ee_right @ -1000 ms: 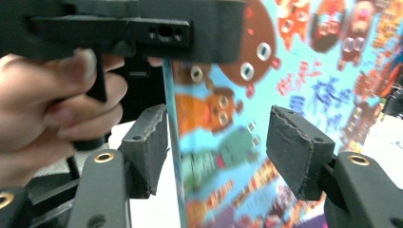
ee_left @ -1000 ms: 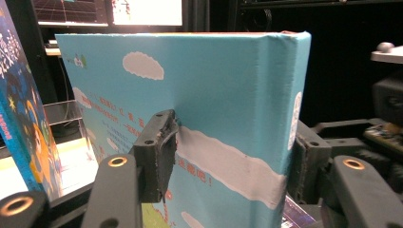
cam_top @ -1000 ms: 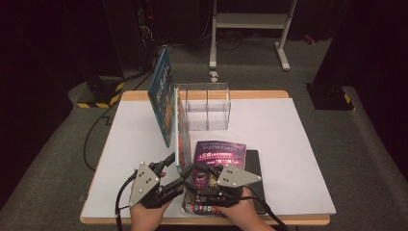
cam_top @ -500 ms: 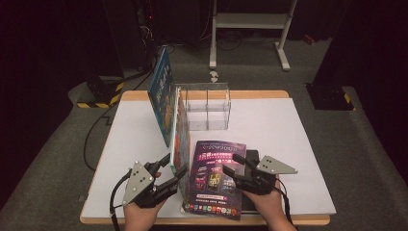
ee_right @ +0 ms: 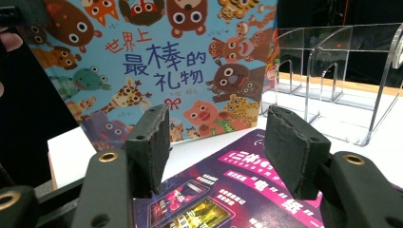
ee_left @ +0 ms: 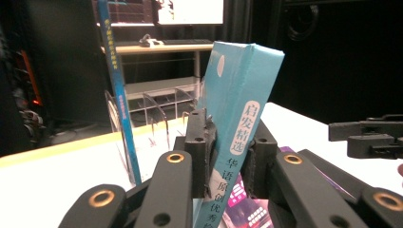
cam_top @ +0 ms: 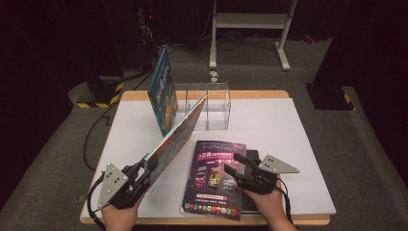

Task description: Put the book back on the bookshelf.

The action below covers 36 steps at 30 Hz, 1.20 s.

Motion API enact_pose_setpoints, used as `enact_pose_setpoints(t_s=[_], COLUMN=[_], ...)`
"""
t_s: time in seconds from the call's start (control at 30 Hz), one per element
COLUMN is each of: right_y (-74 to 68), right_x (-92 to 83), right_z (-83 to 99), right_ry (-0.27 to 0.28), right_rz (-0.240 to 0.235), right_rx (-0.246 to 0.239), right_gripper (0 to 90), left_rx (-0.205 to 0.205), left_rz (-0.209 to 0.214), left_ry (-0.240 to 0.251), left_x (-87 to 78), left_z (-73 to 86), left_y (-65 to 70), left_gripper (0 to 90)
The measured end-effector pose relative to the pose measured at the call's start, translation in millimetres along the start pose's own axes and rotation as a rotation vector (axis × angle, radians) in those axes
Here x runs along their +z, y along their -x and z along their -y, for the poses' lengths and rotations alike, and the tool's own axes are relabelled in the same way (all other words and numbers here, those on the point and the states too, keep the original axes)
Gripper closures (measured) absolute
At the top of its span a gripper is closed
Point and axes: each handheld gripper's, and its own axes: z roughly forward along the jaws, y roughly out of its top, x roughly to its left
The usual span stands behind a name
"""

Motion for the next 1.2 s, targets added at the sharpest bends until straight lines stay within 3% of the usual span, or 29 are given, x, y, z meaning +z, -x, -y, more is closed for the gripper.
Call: enact_pose_setpoints(t_s=[0.07, 0.2, 0.43, 0.73, 0.87, 1.07, 1.2], right_y=[0.5, 1.0, 5.2, 9.0, 8.9, 9.4, 10.4], right_x=[0.4, 0.6, 0.7, -1.4, -0.1, -0.6, -1.9], right_z=[-0.2, 0.0, 4.9, 8.9, 11.6, 14.1, 13.9], right_ry=[0.001, -0.003, -0.016, -0.021, -0.033, -0.039, -0.034], right_rz=[0.0, 0.006, 0.018, 0.029, 0.03, 0.032, 0.036], right_rx=[0.004, 0.001, 0.015, 0.034, 0.037, 0.049, 0.052], right_gripper=[41.3, 41.4, 41.5, 41.6, 41.5, 41.5, 41.5], left_rx=[0.026, 0.004, -0.022, -0.033, -0.062, -0.046, -0.038], left_rz=[-0.029, -0.04, -0.018, -0.005, 0.003, 0.008, 0.01], left_ry=[0.001, -0.002, -0.004, 0.004, -0.011, -0.051, -0.061], left_x=[-1.7, -6.0, -13.8, -13.3, -10.7, -1.8, 5.2], left_z=[-0.9, -3.8, -2.0, -1.1, -2.9, -0.1, 1.1], left_y=[-4.7, -19.4, -32.4, -33.2, -35.3, -34.0, -34.3], left_gripper=[79.3, 80.2, 80.1, 78.7, 77.1, 71.1, 73.9])
